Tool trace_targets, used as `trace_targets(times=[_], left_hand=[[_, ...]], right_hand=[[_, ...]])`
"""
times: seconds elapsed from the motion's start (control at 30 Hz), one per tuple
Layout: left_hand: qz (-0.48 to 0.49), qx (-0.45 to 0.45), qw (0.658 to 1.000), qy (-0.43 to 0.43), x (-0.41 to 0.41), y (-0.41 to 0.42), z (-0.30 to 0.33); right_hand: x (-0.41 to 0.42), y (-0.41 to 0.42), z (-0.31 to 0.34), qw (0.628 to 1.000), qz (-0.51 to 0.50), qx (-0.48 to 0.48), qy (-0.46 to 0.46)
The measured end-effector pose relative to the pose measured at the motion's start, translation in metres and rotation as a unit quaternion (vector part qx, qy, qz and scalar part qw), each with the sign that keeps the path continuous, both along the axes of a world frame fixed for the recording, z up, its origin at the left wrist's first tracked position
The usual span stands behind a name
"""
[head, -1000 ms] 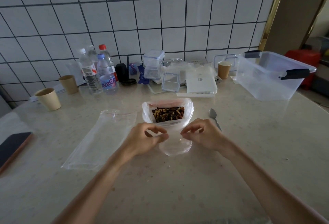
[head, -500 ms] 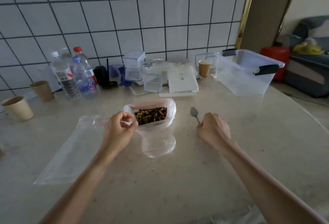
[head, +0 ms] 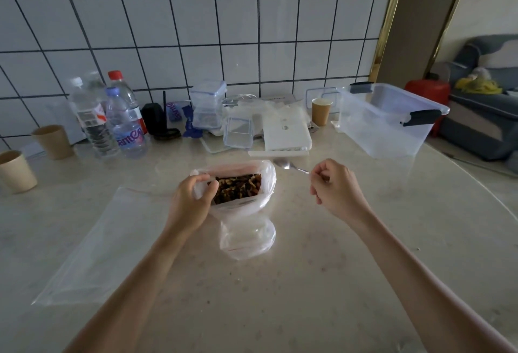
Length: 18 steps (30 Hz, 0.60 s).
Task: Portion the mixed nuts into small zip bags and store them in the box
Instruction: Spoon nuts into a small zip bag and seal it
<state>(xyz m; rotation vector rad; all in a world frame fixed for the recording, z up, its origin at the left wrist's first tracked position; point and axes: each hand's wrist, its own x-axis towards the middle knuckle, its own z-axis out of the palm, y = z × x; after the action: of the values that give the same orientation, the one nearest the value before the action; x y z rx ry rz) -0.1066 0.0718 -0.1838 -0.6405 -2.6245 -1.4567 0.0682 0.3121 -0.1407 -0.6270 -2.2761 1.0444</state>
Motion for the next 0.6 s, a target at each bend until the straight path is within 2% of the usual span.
trace_targets(times=[0.2,0.37,0.43,0.6], left_hand=[[0.004,-0.017,0.998,0.059,0.004,-0.002,-0.008],[-0.004,-0.018,0.997,0.075,0.005,-0.004,-0.009],[-0.004,-0.019,0.997,0.075,0.003,-0.005,-0.010],[0.011,-0.010,0.998,0.061,-0.006,-0.005,-0.013]], right_hand=[[-0.025,-0.014,0.016,0.994,0.098,-0.056,-0.004],[-0.051,-0.021,0.016,0.982,0.145,-0.113,0.052],[-0.060,-0.023,0.014,0.977,0.145,-0.134,0.076],[-0.069,-0.023,-0.001,0.982,0.100,-0.096,0.126]])
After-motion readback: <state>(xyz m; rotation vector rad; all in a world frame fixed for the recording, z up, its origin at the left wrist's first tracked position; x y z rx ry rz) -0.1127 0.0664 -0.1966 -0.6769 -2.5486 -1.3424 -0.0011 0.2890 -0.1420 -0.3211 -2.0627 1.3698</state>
